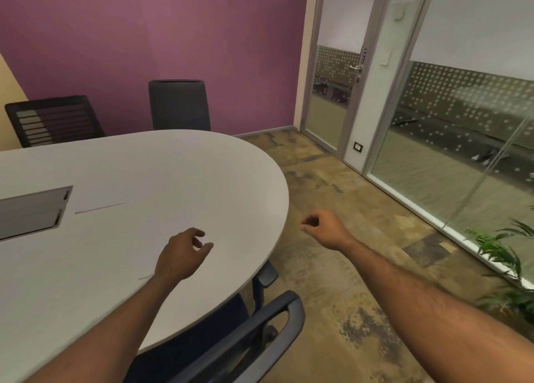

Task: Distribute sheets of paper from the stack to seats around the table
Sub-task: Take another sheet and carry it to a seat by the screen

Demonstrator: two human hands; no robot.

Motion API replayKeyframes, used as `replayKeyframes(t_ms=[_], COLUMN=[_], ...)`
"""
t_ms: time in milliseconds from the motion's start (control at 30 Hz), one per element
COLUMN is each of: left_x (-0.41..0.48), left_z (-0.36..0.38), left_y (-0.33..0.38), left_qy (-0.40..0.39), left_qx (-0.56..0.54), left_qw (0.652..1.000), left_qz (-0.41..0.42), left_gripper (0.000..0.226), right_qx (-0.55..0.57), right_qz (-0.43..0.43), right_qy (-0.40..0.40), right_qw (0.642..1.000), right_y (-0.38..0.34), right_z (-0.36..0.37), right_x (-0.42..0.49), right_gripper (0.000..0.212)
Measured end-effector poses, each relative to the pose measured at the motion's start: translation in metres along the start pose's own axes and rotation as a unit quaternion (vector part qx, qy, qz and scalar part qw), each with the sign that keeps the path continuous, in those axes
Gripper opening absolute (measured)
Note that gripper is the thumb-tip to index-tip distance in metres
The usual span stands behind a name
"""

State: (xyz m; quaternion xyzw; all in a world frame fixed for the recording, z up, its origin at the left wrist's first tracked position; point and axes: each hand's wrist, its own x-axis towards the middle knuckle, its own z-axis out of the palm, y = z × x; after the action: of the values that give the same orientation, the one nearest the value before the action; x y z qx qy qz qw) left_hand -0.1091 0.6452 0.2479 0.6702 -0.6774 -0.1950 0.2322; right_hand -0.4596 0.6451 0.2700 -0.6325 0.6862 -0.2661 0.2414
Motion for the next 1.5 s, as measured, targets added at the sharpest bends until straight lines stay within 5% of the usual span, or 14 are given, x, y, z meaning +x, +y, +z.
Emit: replayKeyframes(t_ms=[400, 1500], left_x=[0.112, 0.408], left_z=[0.065, 0.202], left_y=[0.063, 0.215], left_qy=[0.019, 0.112], left_qx=[0.009, 0.033], left_qw=[0.999, 0.976], left_qz=[-0.027, -0.184], left_gripper=[0.038, 0.035], right_qx=[0.047, 0.046], right_qz=[0.006, -0.161], right_qy=[-0.016, -0.186], right_qw=[0.999, 0.968], right_y=[0.078, 0.159], right_z=[-0.037, -0.133], right_x=[0.109, 0.574], right_gripper=[0.006, 0.005])
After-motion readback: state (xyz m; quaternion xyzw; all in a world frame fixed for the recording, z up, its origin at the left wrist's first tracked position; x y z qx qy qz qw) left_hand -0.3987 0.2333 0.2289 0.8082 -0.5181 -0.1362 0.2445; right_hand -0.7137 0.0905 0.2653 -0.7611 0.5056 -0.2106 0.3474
